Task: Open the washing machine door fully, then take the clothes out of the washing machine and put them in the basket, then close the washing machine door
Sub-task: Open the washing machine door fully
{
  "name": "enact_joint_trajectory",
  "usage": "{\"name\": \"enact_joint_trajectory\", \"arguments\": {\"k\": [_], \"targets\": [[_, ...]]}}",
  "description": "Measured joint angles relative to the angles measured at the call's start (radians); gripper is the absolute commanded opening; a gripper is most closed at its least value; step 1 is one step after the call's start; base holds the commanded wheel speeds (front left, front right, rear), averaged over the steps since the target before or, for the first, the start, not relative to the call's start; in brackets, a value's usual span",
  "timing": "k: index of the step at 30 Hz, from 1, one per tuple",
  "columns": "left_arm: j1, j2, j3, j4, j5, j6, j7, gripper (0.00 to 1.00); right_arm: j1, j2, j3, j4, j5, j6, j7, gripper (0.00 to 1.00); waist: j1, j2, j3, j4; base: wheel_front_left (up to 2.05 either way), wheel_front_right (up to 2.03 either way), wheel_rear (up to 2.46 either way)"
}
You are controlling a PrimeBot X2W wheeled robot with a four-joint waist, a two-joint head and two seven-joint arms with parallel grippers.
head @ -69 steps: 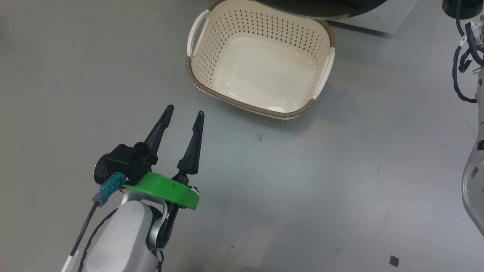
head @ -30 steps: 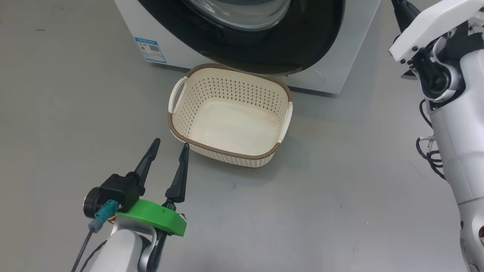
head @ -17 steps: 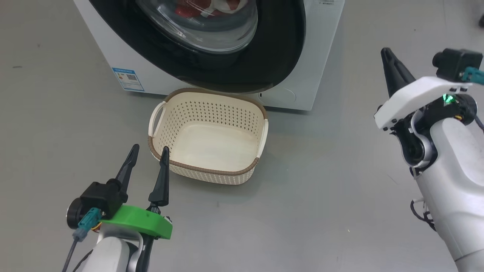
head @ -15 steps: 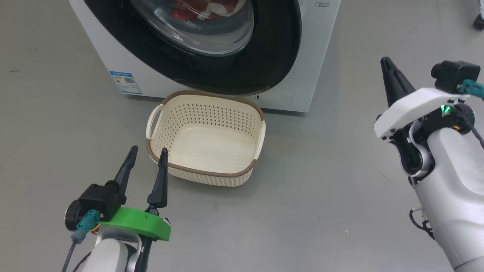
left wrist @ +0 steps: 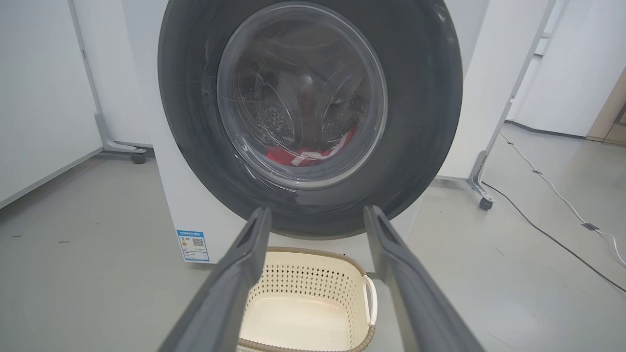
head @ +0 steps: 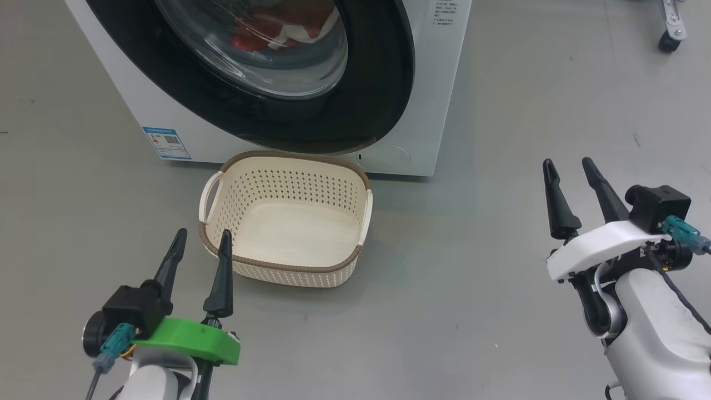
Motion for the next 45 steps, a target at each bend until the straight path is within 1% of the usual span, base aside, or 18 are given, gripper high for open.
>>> {"name": "enact_joint_trajectory", "arguments": {"k": [6,10,21,24,45], "targets": [[0.006,0.000,0.012,-0.007,0.000,0.000,0.000,1.00,0.048,0.034,-0.031,-0.029,-0.003,-0.032,-0.001,1.00,0.0000,0.0000,-0.004,-0.005,0.00,0.00,0.00],[0.016,0.000,0.014,-0.007,0.000,0.000,0.000,1.00,0.073,0.049,-0.046,-0.052,-0.003,-0.042,-0.001,1.00,0.0000,0.0000,-0.007,-0.009,0.00,0.00,0.00],[0.024,0.001,0.015,-0.013,0.000,0.000,0.000,1.00,0.100,0.062,-0.082,-0.134,-0.038,-0.044,-0.003,1.00,0.0000,0.0000,-0.005,-0.014,0.00,0.00,0.00],[0.029,0.001,0.015,-0.014,0.000,0.000,0.000,1.00,0.116,0.065,-0.091,-0.151,-0.052,-0.051,-0.006,1.00,0.0000,0.0000,-0.003,-0.013,0.00,0.00,0.00],[0.033,0.001,0.017,-0.022,0.000,0.000,0.000,1.00,0.178,0.087,-0.131,-0.204,-0.093,-0.051,-0.009,1.00,0.0000,0.0000,-0.002,-0.015,0.00,0.00,0.00]]}}
